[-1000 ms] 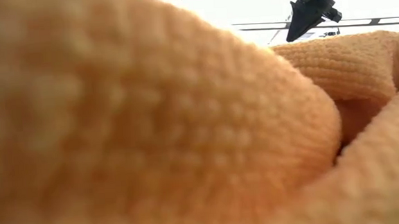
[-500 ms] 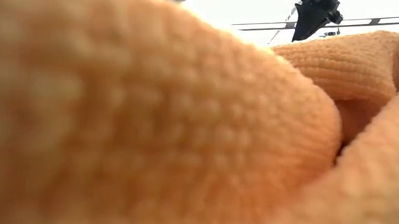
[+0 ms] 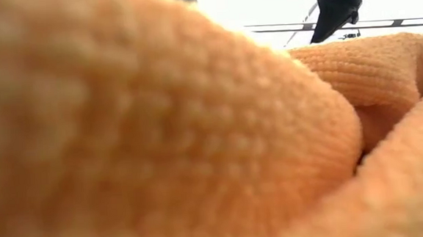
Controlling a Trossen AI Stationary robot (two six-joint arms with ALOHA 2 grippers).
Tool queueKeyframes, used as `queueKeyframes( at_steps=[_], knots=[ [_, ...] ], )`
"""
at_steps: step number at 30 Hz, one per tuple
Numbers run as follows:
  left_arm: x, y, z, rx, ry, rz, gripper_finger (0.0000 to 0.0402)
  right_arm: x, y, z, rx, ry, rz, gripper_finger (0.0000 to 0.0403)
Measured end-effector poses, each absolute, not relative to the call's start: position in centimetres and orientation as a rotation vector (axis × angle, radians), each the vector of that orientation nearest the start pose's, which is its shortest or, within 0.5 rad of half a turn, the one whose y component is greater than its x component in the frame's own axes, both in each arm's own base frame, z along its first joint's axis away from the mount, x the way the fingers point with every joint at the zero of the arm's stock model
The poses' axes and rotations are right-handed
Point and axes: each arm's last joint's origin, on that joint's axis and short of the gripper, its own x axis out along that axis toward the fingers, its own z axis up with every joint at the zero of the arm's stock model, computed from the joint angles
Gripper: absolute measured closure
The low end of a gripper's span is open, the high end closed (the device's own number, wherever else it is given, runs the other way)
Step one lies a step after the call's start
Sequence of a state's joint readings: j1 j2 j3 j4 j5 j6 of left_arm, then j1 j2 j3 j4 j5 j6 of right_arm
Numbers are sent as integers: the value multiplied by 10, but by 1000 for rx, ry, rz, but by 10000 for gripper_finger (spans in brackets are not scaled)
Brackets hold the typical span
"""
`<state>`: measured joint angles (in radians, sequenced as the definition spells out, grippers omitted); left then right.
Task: Sort microfiber towel by color & place in baskets
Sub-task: Put the yellow towel into the right transparent bin
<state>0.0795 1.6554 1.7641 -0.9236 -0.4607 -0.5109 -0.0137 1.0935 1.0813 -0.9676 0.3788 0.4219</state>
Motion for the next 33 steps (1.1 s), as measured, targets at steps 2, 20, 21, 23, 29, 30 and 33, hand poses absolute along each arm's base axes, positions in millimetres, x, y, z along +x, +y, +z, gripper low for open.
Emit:
queueKeyframes(
  at_steps=[2,20,21,23,29,30,33],
  knots=[
    [341,21,382,-278,690,662,400,197,-9,316,189,881,-520,403],
    [326,-60,318,-78,786,277,401,197,26,316,286,903,-307,403],
    [321,-59,317,-84,769,257,401,197,27,316,294,904,-296,403],
    [309,-57,317,-100,736,228,401,199,27,317,328,890,-296,403],
    [264,-50,314,-155,648,149,401,209,36,315,366,841,-306,403],
    [256,-49,313,-163,640,131,401,212,40,314,366,835,-312,403],
    [234,-45,308,-167,629,83,401,222,51,305,398,862,-336,403]
  ],
)
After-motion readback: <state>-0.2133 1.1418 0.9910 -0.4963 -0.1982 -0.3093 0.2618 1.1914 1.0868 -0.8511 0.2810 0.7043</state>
